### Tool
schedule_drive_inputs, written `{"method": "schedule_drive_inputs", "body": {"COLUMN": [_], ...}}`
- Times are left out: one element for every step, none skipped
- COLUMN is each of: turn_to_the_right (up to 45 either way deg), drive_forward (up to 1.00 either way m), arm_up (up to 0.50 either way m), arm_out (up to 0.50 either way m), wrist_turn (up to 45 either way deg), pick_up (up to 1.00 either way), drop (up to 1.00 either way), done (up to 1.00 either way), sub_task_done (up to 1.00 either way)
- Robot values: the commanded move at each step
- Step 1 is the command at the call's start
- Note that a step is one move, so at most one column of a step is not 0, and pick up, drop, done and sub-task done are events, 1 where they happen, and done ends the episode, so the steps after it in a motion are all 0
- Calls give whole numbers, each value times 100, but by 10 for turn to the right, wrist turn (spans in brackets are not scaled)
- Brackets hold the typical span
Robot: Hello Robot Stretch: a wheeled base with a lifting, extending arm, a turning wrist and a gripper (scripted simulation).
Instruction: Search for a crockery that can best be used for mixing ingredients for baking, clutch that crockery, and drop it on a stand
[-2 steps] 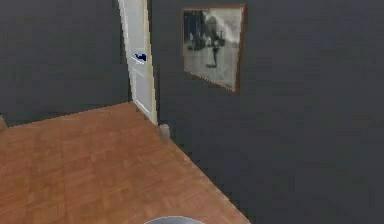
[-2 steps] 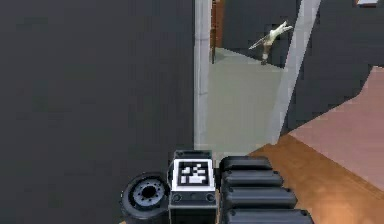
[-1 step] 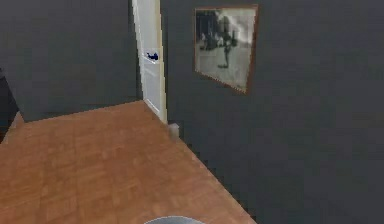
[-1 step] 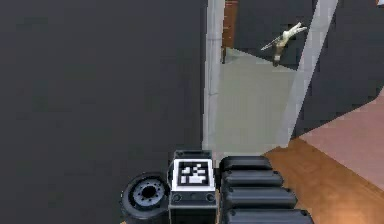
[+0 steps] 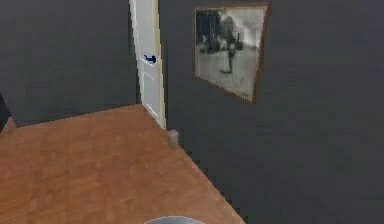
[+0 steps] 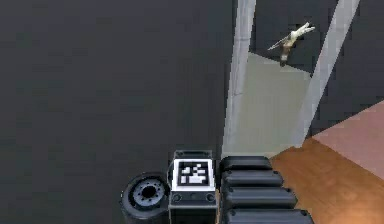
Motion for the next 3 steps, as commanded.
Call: {"method": "schedule_drive_inputs", "body": {"turn_to_the_right": [-270,0,-390], "drive_forward": [0,100,0], "arm_up": [0,0,0], "arm_out": [0,0,0], "wrist_turn": [0,0,0], "pick_up": [0,0,0], "drop": [0,0,0], "done": [0,0,0], "sub_task_done": [0,0,0]}}
